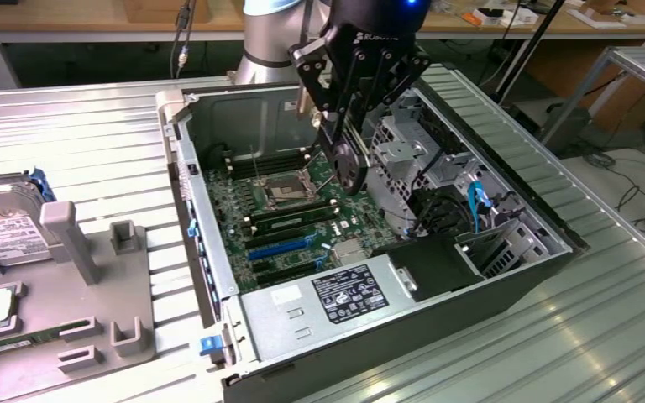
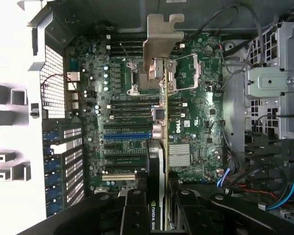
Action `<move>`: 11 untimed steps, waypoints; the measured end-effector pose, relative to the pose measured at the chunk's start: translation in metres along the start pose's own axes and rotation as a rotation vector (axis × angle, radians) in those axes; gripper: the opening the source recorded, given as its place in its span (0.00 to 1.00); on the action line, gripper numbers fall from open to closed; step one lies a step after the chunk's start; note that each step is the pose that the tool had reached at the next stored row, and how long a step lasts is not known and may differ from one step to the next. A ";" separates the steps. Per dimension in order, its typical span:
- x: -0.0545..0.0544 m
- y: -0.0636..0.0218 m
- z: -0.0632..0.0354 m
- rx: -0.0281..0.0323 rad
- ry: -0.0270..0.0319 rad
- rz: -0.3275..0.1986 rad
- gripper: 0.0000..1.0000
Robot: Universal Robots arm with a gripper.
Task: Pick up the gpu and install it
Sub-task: 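Insert the gpu into the slot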
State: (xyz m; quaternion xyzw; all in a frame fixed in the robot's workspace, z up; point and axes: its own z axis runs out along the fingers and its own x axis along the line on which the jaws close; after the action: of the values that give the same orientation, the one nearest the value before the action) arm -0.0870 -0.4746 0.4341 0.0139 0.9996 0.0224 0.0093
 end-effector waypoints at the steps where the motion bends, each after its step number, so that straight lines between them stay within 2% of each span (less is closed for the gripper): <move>1: 0.000 0.0000 0.0000 0.0000 0.0002 -0.004 0.27; 11: 0.000 0.0000 0.0000 -0.0006 0.0016 -0.035 0.27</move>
State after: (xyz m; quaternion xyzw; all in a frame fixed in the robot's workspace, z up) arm -0.0870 -0.4746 0.4342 -0.0035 0.9997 0.0225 0.0089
